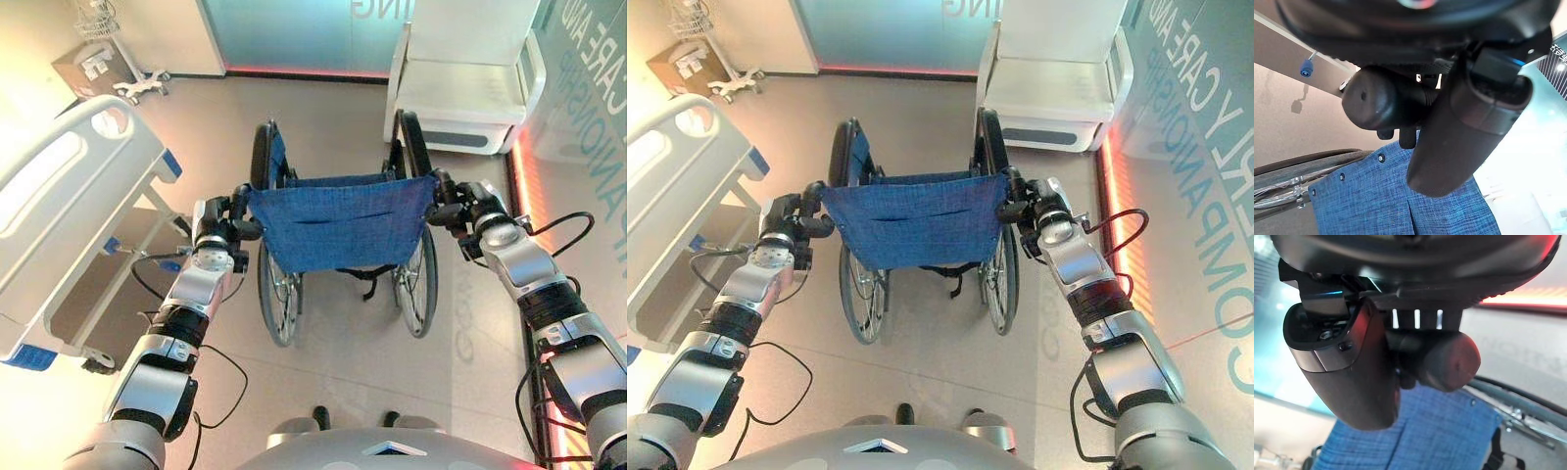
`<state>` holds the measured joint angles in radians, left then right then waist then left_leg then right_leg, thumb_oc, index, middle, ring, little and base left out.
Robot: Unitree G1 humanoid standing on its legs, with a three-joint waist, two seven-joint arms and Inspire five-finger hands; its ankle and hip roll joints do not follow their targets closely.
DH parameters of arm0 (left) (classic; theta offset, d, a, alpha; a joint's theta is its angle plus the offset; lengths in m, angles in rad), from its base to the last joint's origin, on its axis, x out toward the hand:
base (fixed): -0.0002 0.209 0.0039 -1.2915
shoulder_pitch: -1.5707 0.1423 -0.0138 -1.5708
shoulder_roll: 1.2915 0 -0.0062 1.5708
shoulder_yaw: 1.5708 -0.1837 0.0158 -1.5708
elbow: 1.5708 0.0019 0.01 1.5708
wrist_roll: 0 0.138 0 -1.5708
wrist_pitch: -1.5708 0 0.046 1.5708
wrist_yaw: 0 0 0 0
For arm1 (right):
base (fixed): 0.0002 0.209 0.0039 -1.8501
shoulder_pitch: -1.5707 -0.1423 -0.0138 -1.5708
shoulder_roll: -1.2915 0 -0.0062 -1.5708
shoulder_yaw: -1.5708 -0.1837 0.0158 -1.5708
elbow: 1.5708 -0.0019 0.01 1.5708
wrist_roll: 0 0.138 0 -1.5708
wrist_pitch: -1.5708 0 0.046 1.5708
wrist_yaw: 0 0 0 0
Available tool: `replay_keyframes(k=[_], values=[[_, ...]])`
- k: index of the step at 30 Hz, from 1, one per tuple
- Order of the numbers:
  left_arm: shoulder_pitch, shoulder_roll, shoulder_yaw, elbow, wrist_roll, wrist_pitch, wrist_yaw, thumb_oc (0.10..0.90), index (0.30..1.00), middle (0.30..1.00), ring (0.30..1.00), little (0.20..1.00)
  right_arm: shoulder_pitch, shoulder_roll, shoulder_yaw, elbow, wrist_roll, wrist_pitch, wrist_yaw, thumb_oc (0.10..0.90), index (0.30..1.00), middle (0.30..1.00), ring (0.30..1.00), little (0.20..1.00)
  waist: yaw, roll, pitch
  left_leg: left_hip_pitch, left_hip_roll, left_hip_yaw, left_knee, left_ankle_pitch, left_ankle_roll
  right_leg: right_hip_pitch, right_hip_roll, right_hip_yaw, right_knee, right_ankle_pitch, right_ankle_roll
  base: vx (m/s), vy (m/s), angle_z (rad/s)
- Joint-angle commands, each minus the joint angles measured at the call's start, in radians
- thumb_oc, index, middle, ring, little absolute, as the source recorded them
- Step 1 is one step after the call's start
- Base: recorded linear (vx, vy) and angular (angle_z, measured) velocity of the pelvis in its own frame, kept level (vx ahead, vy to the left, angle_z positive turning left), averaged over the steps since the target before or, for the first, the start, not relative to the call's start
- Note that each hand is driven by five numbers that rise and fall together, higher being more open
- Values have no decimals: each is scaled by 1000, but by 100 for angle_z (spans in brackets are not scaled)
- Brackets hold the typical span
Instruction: Push the wheelchair next to the bed
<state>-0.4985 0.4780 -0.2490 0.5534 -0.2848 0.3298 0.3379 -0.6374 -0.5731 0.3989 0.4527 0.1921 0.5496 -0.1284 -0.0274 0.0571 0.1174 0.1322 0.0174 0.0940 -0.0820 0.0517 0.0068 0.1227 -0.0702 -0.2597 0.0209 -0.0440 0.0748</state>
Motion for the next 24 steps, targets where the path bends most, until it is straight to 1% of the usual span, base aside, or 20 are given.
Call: replay_keyframes(k=[1, 2, 3, 5, 6, 7, 8, 10, 11, 13, 14, 15, 16, 17, 18, 19, 20, 21, 22, 24], values=[[-10, 133, -45, -21, 71, -98, -59, 400, 300, 300, 300, 300, -30, -17, 83, 54, -150, -96, 68, 400, 300, 300, 300, 300, 94, -35, 50, -52, -94, 48, 142, -142, 71, -122, -97, 26, 392, -9, 44, 121, 118, -10], [-13, 143, -52, -35, 68, -102, -64, 400, 300, 300, 300, 300, -19, -28, 81, 46, -150, -110, 58, 400, 300, 300, 300, 300, 94, -40, 64, -63, -106, 38, 156, -146, 74, -156, -99, 36, 459, 55, 51, 111, 37, -9], [-9, 146, -52, -37, 68, -107, -65, 400, 300, 300, 300, 300, -16, -30, 79, 46, -159, -124, 63, 400, 300, 300, 300, 300, 93, -42, 68, -62, -107, 35, 160, -150, 73, -170, -105, 38, 456, 69, 50, 220, -2, -9], [8, 143, -47, -56, 65, -124, -57, 400, 300, 300, 300, 300, 7, -39, 74, 33, -179, -162, 49, 400, 300, 300, 300, 300, 79, -51, 93, -42, -112, 10, 170, -173, 55, -233, -140, 47, 336, 134, 50, 260, -114, 1], [4, 139, -50, -56, 63, -127, -54, 400, 300, 300, 300, 300, 5, -41, 74, 28, -180, -167, 46, 400, 300, 300, 300, 300, 67, -53, 101, -25, -116, -9, 168, -189, 50, -263, -153, 51, 262, 163, 54, 269, -156, -16], [-6, 137, -54, -51, 60, -128, -54, 400, 300, 300, 300, 300, 1, -43, 74, 26, -181, -167, 43, 400, 300, 300, 300, 300, 59, -52, 107, -13, -117, -23, 166, -200, 47, -280, -161, 58, 215, 175, 55, 393, -249, -14], [-44, 129, -75, -21, 51, -134, -59, 400, 300, 300, 300, 300, -8, -44, 70, 29, -194, -163, 43, 400, 300, 300, 300, 300, 44, -53, 110, 3, -121, -56, 167, -224, 46, -298, -175, 85, 102, 196, 63, 348, -227, -18], [-65, 122, -81, -6, 49, -137, -69, 400, 300, 300, 300, 300, -21, -55, 65, 38, -195, -163, 52, 400, 300, 300, 300, 300, 37, -58, 105, 7, -126, -84, 175, -241, 46, -290, -181, 114, 44, 218, 74, 367, -260, 39], [-74, 116, -82, 0, 45, -140, -73, 400, 300, 300, 300, 300, -34, -66, 62, 45, -199, -163, 66, 400, 300, 300, 300, 300, 34, -67, 96, 8, -128, -95, 191, -260, 43, -282, -182, 125, 29, 228, 82, 350, -298, 59], [-75, 110, -76, -2, 46, -139, -82, 400, 300, 300, 300, 300, -49, -81, 57, 52, -205, -159, 84, 400, 300, 300, 300, 300, 33, -76, 83, 7, -122, -94, 221, -282, 36, -274, -176, 122, 31, 214, 89, 323, -341, 48], [-71, 106, -73, -6, 26, -134, -83, 400, 300, 300, 300, 300, -53, -86, 55, 60, -205, -154, 93, 400, 300, 300, 300, 300, 33, -79, 74, 9, -107, -91, 241, -293, 30, -275, -165, 115, 58, 183, 89, 361, -399, 53], [-59, 102, -67, -19, 14, -121, -95, 400, 300, 300, 300, 300, -48, -89, 53, 55, -210, -140, 105, 400, 300, 300, 300, 300, 34, -76, 67, 10, -84, -86, 263, -301, 21, -284, -149, 106, 123, 133, 83, 382, -423, 61], [-44, 103, -60, -48, 10, -96, -99, 400, 300, 300, 300, 300, -38, -94, 50, 33, -210, -125, 113, 400, 300, 300, 300, 300, 34, -81, 64, 14, -53, -76, 292, -306, 8, -290, -142, 95, 166, 108, 77, 478, -518, 78], [-17, 106, -50, -80, 6, -78, -86, 400, 300, 300, 300, 300, -23, -107, 48, 22, -199, -136, 124, 400, 300, 300, 300, 300, 38, -90, 59, 28, -11, -65, 320, -305, -15, -281, -133, 57, 184, 88, 59, 362, -390, 68], [-16, 106, -50, -81, 6, -78, -86, 400, 300, 300, 300, 300, -23, -107, 49, 22, -198, -137, 124, 400, 300, 300, 300, 300, 37, -90, 59, 28, -10, -66, 321, -305, -16, -279, -133, 56, 183, 88, 59, 427, -462, 70], [-6, 96, -50, -76, -16, -86, -79, 400, 300, 300, 300, 300, -22, -108, 55, 36, -177, -156, 133, 400, 300, 300, 300, 300, 39, -93, 49, 34, 23, -76, 350, -251, -33, -264, -106, 41, 179, 67, 31, 231, -259, 47], [-5, 92, -51, -74, -19, -89, -77, 400, 300, 300, 300, 300, -21, -108, 57, 39, -175, -160, 131, 400, 300, 300, 300, 300, 39, -92, 47, 33, 30, -79, 362, -229, -40, -259, -101, 34, 176, 63, 24, 319, -362, 47], [-1, 81, -52, -70, -27, -98, -75, 400, 300, 300, 300, 300, -22, -107, 61, 47, -166, -168, 127, 400, 300, 300, 300, 300, 41, -94, 39, 26, 44, -85, 398, -173, -54, -246, -87, 20, 165, 51, 4, 263, -296, 31], [3, 66, -54, -65, -39, -109, -69, 400, 300, 300, 300, 300, -25, -110, 67, 56, -145, -183, 117, 400, 300, 300, 300, 300, 45, -97, 33, 8, 62, -83, 468, -113, -65, -222, -67, 4, 154, 30, -23, 260, -294, 33], [8, 59, -57, -59, -62, -125, -63, 400, 300, 300, 300, 300, -21, -114, 70, 61, -146, -206, 108, 400, 300, 300, 300, 300, 47, -109, 25, -26, 58, -75, 535, -70, -67, -202, -60, -11, 144, 16, -42, 231, -258, 42]])
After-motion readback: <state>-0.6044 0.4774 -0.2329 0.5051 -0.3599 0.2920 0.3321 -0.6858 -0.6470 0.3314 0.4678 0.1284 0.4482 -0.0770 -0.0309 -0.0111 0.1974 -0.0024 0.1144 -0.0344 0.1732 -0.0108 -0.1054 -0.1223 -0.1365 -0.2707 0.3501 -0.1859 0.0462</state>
